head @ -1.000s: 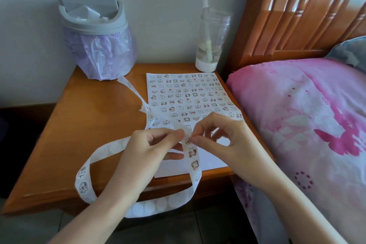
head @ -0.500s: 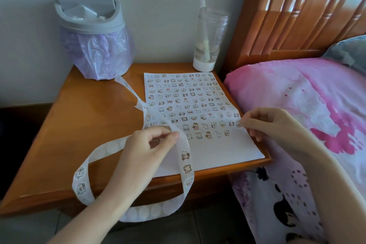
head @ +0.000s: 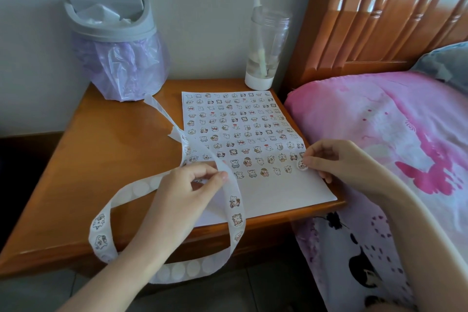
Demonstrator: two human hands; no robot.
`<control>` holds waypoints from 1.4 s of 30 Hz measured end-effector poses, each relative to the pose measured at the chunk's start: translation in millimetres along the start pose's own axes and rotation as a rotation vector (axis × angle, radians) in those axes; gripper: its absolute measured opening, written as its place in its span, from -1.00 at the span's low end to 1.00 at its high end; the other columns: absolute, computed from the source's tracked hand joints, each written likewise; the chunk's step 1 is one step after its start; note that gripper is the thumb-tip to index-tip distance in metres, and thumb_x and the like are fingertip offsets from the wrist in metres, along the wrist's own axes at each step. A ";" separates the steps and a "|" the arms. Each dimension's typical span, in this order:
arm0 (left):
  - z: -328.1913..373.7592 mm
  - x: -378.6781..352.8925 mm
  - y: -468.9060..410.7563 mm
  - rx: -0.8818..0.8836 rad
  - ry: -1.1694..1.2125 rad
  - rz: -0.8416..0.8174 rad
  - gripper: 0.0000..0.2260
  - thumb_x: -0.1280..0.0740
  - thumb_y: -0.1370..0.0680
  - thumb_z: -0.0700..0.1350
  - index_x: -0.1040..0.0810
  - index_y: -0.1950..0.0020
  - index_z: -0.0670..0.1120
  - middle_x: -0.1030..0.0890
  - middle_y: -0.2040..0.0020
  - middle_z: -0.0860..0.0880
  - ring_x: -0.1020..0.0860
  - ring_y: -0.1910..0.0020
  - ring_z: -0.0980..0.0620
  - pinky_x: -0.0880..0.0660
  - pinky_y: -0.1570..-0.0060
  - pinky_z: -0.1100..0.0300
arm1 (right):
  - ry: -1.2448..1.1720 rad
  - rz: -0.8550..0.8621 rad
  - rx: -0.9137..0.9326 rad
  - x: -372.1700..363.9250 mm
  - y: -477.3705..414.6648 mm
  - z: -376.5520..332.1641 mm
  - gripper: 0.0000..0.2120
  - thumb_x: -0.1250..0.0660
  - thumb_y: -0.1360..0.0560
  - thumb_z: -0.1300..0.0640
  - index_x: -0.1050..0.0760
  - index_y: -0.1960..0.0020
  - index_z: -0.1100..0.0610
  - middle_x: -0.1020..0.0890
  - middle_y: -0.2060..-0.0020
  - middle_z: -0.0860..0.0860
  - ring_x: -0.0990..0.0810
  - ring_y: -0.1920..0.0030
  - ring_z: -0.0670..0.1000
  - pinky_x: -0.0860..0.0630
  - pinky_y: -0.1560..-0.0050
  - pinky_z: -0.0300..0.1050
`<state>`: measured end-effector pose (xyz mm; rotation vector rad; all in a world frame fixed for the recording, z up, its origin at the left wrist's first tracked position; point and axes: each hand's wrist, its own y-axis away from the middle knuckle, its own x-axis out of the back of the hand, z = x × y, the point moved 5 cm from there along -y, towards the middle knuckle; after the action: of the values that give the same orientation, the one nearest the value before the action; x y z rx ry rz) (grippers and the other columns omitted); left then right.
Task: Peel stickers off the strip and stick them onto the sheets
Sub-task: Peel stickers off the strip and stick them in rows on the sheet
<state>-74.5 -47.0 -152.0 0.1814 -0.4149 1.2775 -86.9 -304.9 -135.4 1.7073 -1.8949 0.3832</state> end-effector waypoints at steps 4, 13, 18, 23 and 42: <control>-0.5 0.3 0.2 -0.006 -0.022 0.007 -0.90 -0.33 -0.50 0.01 -0.59 0.21 0.16 -0.59 0.24 0.35 -0.49 0.10 0.46 -0.35 0.25 0.64 | 0.031 -0.002 0.001 -1.1 -1.7 1.3 -0.93 -0.36 -0.49 0.21 -0.57 0.08 0.22 -0.50 0.49 -0.04 -0.39 0.53 -0.19 -0.38 0.44 -0.38; -2.5 -0.6 -0.1 0.015 -0.027 0.003 -0.90 -0.33 -0.50 0.02 -0.59 0.20 0.16 -0.58 0.20 0.39 -0.47 0.07 0.50 -0.39 0.22 0.62 | 0.069 0.007 0.021 -2.0 -3.3 2.2 -0.95 -0.38 -0.48 0.19 -0.59 0.10 0.17 -0.54 0.45 -0.08 -0.42 0.53 -0.23 -0.41 0.43 -0.37; -3.6 -0.7 0.1 0.035 -0.025 -0.012 -0.90 -0.32 -0.50 0.03 -0.56 0.21 0.20 -0.58 0.23 0.41 -0.47 0.07 0.49 -0.41 0.23 0.50 | 0.084 0.050 0.032 -2.2 -5.6 4.3 -0.98 -0.40 -0.46 0.18 -0.60 0.15 0.11 -0.57 0.42 -0.10 -0.44 0.49 -0.23 -0.43 0.38 -0.30; -4.8 -1.2 -0.6 0.039 -0.023 -0.015 -0.91 -0.33 -0.50 0.03 -0.56 0.20 0.21 -0.57 0.21 0.43 -0.50 0.06 0.45 -0.42 0.20 0.49 | 0.101 0.051 0.044 -2.3 -6.1 5.3 -0.98 -0.42 -0.45 0.16 -0.60 0.14 0.11 -0.59 0.35 -0.05 -0.46 0.46 -0.25 -0.43 0.37 -0.27; -4.9 1.2 -0.9 0.058 -0.030 -0.003 -0.89 -0.32 -0.51 0.00 -0.63 0.17 0.09 -0.63 0.23 0.25 -0.49 0.08 0.45 -0.37 0.26 0.62 | 0.206 0.134 0.059 -0.9 -8.6 8.0 -0.76 -0.51 -0.36 0.04 -0.51 0.06 0.03 -0.62 0.27 0.00 -0.54 0.28 -0.04 -0.45 0.23 -0.16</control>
<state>-72.4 -44.4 -156.0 0.2497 -0.4033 1.2859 -80.1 -309.8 -143.7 1.5172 -1.8665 0.6474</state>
